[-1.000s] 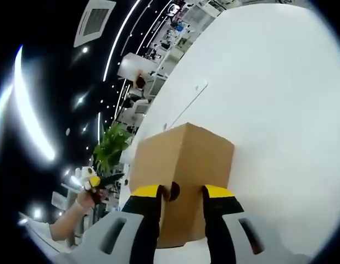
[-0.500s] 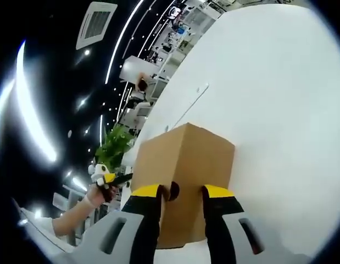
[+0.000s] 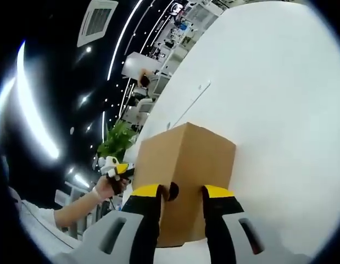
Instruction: Operate the shoe box by opening the lid, removing the specified soft item, and placing it in the target area until the item is outside and the box remains undamaged.
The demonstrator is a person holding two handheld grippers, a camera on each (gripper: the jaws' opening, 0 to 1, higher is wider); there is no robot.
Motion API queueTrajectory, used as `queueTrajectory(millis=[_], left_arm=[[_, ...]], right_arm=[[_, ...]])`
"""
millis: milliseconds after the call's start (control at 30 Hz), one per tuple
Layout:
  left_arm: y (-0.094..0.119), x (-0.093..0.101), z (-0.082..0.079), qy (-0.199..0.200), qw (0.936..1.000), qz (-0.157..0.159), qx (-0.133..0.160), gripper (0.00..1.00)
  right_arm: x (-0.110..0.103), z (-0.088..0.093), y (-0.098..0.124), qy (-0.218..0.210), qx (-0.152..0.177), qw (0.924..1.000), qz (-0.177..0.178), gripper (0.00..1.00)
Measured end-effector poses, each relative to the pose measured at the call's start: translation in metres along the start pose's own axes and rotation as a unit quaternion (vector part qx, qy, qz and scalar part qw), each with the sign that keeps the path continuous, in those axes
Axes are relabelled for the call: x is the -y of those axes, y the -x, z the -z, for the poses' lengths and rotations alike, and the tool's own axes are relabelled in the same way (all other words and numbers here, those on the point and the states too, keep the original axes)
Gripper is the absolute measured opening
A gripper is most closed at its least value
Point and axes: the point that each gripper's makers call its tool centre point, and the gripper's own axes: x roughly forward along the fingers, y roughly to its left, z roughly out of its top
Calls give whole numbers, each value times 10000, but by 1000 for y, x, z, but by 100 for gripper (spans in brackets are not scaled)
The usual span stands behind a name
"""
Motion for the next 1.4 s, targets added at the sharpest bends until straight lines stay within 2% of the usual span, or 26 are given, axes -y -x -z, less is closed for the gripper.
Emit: queueTrajectory(millis=[200,333,400,533,733,1000,1400], left_arm=[[-7,-7,-1,175,9998,31,49,84],[-11,0,0,266,9993,228,112,84],[-12,4,-1,334,9988,317,182,82],[-15,7,4,282,9988,374,134,78],[-17,8,8,598,9966,507,254,73],[-21,11,15,573,9969,522,143,67],[-23,15,10,680,9949,661,348,60]], right_arm=[[1,0,0,-15,101,9999,5,29],[0,0,0,8,127,9999,-17,29],[-1,1,0,13,133,9999,-18,29],[-1,1,1,53,153,9999,-12,29],[-1,0,0,53,183,9998,-17,29],[-1,0,0,50,211,9998,-24,29],[-1,-1,-1,37,225,9997,-49,29]])
